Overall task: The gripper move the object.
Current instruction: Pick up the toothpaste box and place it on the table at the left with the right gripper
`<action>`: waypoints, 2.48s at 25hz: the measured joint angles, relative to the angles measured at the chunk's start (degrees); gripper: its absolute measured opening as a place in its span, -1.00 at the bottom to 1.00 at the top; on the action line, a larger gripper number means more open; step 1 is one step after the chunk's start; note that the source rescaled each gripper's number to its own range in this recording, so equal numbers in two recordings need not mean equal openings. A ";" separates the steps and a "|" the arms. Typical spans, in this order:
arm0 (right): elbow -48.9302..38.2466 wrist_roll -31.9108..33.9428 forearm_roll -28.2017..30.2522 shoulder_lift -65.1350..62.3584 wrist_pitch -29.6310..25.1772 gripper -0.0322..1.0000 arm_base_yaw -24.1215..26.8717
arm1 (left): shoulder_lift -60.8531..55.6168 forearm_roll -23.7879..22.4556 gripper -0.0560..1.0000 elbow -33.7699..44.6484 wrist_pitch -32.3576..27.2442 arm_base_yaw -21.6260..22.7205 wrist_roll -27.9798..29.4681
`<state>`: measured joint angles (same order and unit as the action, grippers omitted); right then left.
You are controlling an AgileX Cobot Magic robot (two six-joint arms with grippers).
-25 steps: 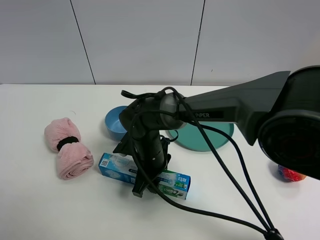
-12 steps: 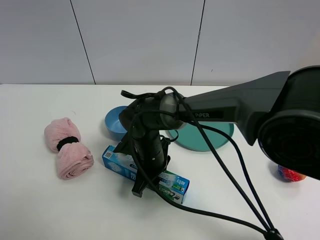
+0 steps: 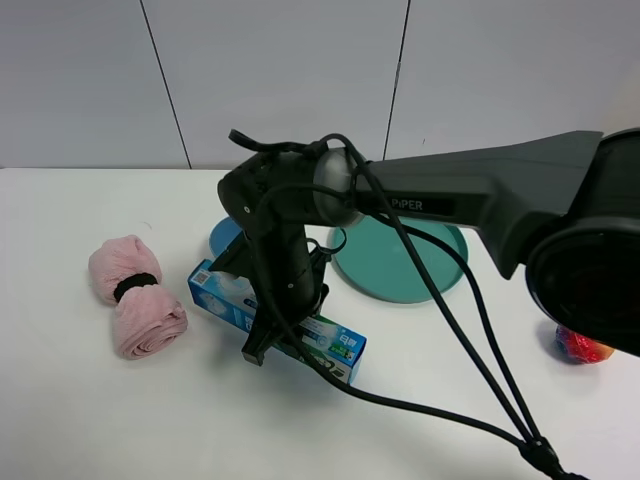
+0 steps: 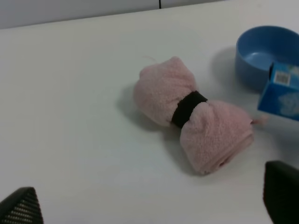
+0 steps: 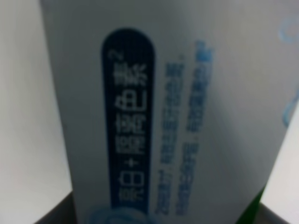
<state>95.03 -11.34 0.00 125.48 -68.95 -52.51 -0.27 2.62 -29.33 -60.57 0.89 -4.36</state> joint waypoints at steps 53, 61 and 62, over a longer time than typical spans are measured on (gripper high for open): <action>-31.65 12.44 2.98 -41.70 -0.86 -0.94 12.18 | 0.00 0.00 1.00 0.00 0.00 0.00 0.05; -42.44 5.00 3.33 -42.77 -0.86 -0.94 15.93 | 0.00 0.00 1.00 0.00 0.00 0.00 0.05; -43.18 3.22 3.05 -42.82 -0.86 -0.94 15.93 | 0.00 0.00 1.00 0.00 0.00 0.00 0.05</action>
<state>51.84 -8.12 3.05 82.65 -69.81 -36.58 -0.27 2.62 -29.33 -60.57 0.89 -4.31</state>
